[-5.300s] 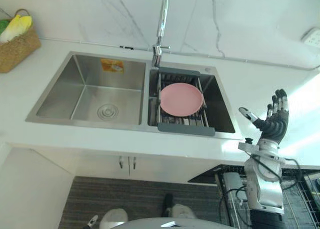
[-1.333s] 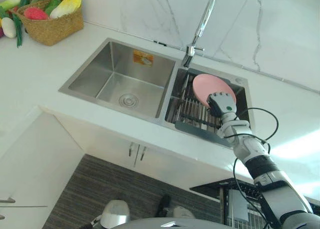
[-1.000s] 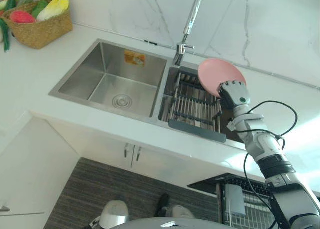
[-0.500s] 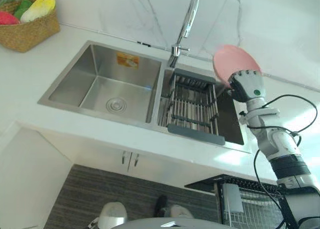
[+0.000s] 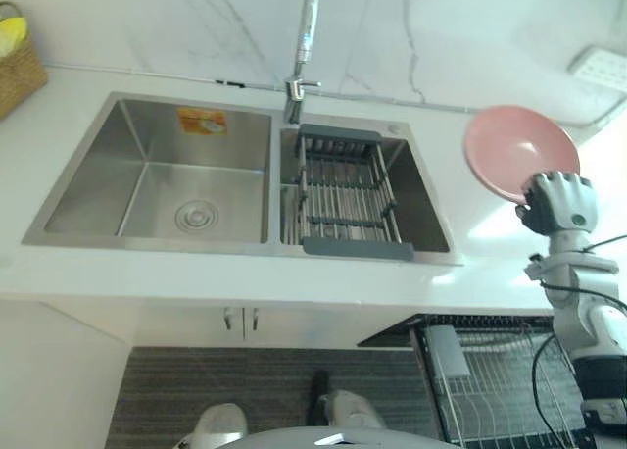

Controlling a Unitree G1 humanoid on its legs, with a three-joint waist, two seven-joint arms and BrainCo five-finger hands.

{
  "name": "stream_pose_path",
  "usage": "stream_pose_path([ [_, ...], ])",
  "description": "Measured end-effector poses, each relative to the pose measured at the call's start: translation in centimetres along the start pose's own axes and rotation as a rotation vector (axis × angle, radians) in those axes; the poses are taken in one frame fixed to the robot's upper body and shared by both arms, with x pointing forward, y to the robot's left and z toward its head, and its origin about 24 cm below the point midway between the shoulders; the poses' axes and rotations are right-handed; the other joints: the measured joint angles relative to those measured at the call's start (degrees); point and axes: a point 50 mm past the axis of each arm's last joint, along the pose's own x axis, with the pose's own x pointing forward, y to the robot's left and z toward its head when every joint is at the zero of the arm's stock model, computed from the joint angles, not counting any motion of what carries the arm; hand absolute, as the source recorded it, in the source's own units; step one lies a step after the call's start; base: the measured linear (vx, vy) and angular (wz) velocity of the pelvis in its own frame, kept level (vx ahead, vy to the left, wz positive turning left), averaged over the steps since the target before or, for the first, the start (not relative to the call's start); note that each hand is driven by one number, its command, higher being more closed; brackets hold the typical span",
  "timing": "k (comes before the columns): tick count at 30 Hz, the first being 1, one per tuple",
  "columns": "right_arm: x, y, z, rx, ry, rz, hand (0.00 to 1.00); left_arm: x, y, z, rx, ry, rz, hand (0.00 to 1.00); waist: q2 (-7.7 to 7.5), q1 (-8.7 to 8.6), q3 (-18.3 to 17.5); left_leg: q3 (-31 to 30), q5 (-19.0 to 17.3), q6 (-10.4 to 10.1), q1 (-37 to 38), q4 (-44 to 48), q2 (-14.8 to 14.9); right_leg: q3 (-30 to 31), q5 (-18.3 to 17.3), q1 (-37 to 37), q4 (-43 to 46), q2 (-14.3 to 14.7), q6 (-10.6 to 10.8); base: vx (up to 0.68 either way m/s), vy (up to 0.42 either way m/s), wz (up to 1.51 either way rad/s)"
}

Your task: Walk over to the sink, pick up the cup, carry it to the dishwasher, place the cup inside the dishwasher, then close the dishwasher door

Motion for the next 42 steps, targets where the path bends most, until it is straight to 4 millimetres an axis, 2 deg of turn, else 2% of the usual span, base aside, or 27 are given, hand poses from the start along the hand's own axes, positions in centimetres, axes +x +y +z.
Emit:
stream_pose_path([
  [2,-0.9,0.1,-1.5,-0.012,0.061,0.006,1.0,0.0,0.1,0.1,0.014,-0.001,0.003,0.0,0.04,-1.19,0.0,1.14,-0.01,-0.19,-0.41,-0.1,-0.35,1.07,-0.01,-1.33,0.64,-0.27,-0.02,-0.07,0.006,-0.21],
  [5,-1.5,-0.1,-2.5,-0.002,0.115,-0.016,1.0,0.0,0.2,0.1,0.014,0.003,0.008,0.0,-0.07,-2.18,0.06,2.3,-0.14,0.1,-0.66,-0.08,-0.74,1.97,0.21,-2.28,0.71,-0.1,-0.34,-0.09,0.001,-0.25],
  [6,-1.5,-0.1,-2.7,0.004,0.13,-0.023,1.0,0.1,0.4,0.1,0.015,0.006,0.012,0.0,-0.25,-2.31,0.13,3.16,-0.2,0.07,-0.51,0.19,-0.85,2.79,-0.46,-2.68,0.45,0.19,-1.35,-0.09,0.017,-0.5],
  [8,-1.5,-0.4,-3.0,0.003,0.144,-0.038,1.0,0.1,0.3,0.1,0.016,0.007,0.011,0.0,-0.32,-2.19,0.2,5.13,0.04,-0.32,0.1,-0.04,-0.7,0.21,-2.48,-3.61,0.6,-0.37,-3.72,-0.06,0.043,-0.64],
  [10,-1.7,-0.5,-3.4,-0.002,0.16,-0.052,1.0,0.1,0.4,0.1,0.016,0.01,0.012,0.0,-0.27,-2.2,0.24,7.28,0.44,0.25,0.28,-1.49,0.2,-5.72,-6.02,-4.01,1.01,-1.63,-8.15,-0.03,0.029,-0.63],
  [11,-1.9,-0.4,-3.5,-0.004,0.166,-0.046,1.0,0.1,0.4,0.1,0.017,0.012,0.013,0.0,0.03,-2.22,0.14,7.65,0.72,0.54,0.44,-2.18,0.58,-7.32,-7.6,-4.05,1.42,-1.87,-8.3,-0.07,-0.002,-0.39],
  [12,-2.3,-0.2,-3.8,-0.006,0.186,-0.036,1.0,0.1,0.3,0.0,0.013,0.017,0.01,0.0,0.53,-2.33,0.17,8.72,1.49,1.38,0.82,-3.27,1.32,-9.88,-9.24,-4.88,5.45,-3.43,-8.35,-0.05,-0.012,-0.34],
  [13,-2.4,0.0,-3.9,0.009,0.202,-0.031,1.0,0.1,0.6,-0.2,0.008,0.025,0.018,0.0,-0.14,-2.69,0.25,9.66,1.9,1.27,1.39,-3.76,1.36,-11.46,-9.69,-5.46,11.37,-5.55,-7.91,0.0,-0.009,-0.28],
  [15,-2.6,0.2,-3.9,0.036,0.221,-0.035,1.0,0.0,0.9,-0.1,0.011,0.027,0.028,0.0,-0.1,-2.85,0.28,10.38,2.23,0.54,1.21,-3.56,1.8,-13.1,-11.09,-5.17,17.87,-7.83,-7.81,0.07,-0.028,-0.17],
  [16,-2.9,0.6,-3.9,0.058,0.236,-0.036,1.0,0.0,1.1,0.4,0.013,0.014,0.035,0.0,-1.59,-2.94,-0.5,10.52,1.8,-0.25,0.0,-1.38,2.55,-13.54,-10.9,-4.12,20.22,-8.7,-6.14,0.13,-0.058,-0.17],
  [17,-2.8,0.7,-3.9,0.075,0.244,-0.04,1.0,0.0,1.4,1.0,0.013,0.0,0.043,0.0,-1.94,-2.72,-0.43,10.56,1.52,-0.6,-1.16,0.26,2.76,-13.97,-10.01,-4.44,18.88,-7.89,-4.38,0.12,-0.088,-0.36],
  [18,-2.5,0.9,-3.9,0.105,0.261,-0.048,1.0,0.1,1.2,1.8,-0.015,-0.022,0.037,0.0,-1.04,-2.03,-0.47,10.61,1.6,-0.74,-3.74,2.1,4.43,-14.61,-8.24,-5.18,15.5,-5.15,-5.52,0.07,-0.092,-0.49],
  [19,-2.3,0.9,-3.8,0.126,0.27,-0.053,1.0,0.1,0.8,2.2,-0.022,-0.033,0.027,0.0,-0.46,-1.72,-0.47,10.88,2.16,-0.7,-4.45,1.71,5.31,-14.34,-6.49,-4.3,10.6,-3.04,-4.84,0.03,-0.112,-0.64],
  [20,-2.2,1.0,-3.6,0.162,0.28,-0.066,1.0,0.1,0.6,2.5,-0.027,-0.043,0.02,0.0,-0.46,-1.56,-0.41,12.17,2.55,-1.21,-4.53,0.65,5.8,-14.09,-4.71,-2.27,3.16,-0.8,-2.82,0.02,-0.091,-0.5],
  [21,-2.2,1.1,-3.5,0.173,0.281,-0.073,1.0,0.1,0.5,2.7,-0.036,-0.051,0.017,0.0,-0.68,-1.51,-0.2,12.91,2.59,-1.4,-4.56,0.48,5.75,-13.85,-3.97,-1.36,-0.15,-0.09,-2.03,-0.03,-0.072,-0.6],
  [22,-2.1,1.4,-3.6,0.181,0.285,-0.072,1.0,0.1,0.2,2.9,-0.063,-0.063,0.003,0.0,-0.2,-1.18,0.26,14.21,2.76,-1.61,-4.54,0.29,5.96,-12.58,-0.78,-0.37,-5.01,1.52,-2.22,-0.06,-0.031,-0.44],
  [26,-2.8,2.6,-2.9,0.248,0.314,-0.046,1.0,0.0,-1.0,3.4,-0.106,-0.097,-0.039,0.0,0.22,-1.23,1.22,16.52,2.75,-1.62,-4.67,0.18,5.45,-10.33,2.69,0.3,-10.53,2.42,-1.98,-0.1,0.025,-0.33],
  [28,-3.3,3.3,-2.4,0.277,0.328,-0.033,1.0,0.0,-1.5,3.7,-0.12,-0.117,-0.052,0.0,0.42,-1.33,2.35,16.74,2.67,-1.57,-5.04,0.09,5.19,-9.82,3.14,0.23,-11.78,2.41,-1.83,-0.17,0.075,-0.14],
  [32,-4.4,4.4,-2.2,0.293,0.369,0.014,1.0,-0.1,-2.2,4.1,-0.131,-0.147,-0.069,0.0,2.05,-1.23,4.48,16.5,2.68,-1.55,-6.36,0.0,4.63,-10.43,3.65,-0.26,-13.59,2.08,-2.19,-0.11,0.06,0.05],
  [35,-4.9,5.0,-2.1,0.302,0.399,0.05,1.0,-0.1,-2.8,4.0,-0.133,-0.145,-0.08,0.0,3.88,-1.41,5.53,15.8,2.81,-1.47,-7.38,0.14,4.07,-11.27,4.65,-0.92,-13.58,1.36,-2.17,-0.03,0.075,0.13],
  [36,-5.1,5.2,-2.2,0.3,0.415,0.063,1.0,-0.1,-3.0,3.9,-0.123,-0.146,-0.086,0.0,5.11,-1.73,6.25,15.11,3.16,-0.91,-7.84,0.18,3.79,-11.64,4.8,-1.0,-13.49,1.1,-2.1,0.01,0.068,0.15],
  [42,-5.1,5.4,-2.0,0.309,0.427,0.067,1.0,-0.1,-3.8,3.8,-0.106,-0.143,-0.101,0.0,7.36,-1.76,7.39,13.45,3.87,0.01,-8.23,0.16,2.63,-12.36,5.61,-0.92,-13.24,0.3,-1.44,0.03,0.075,0.1],
])
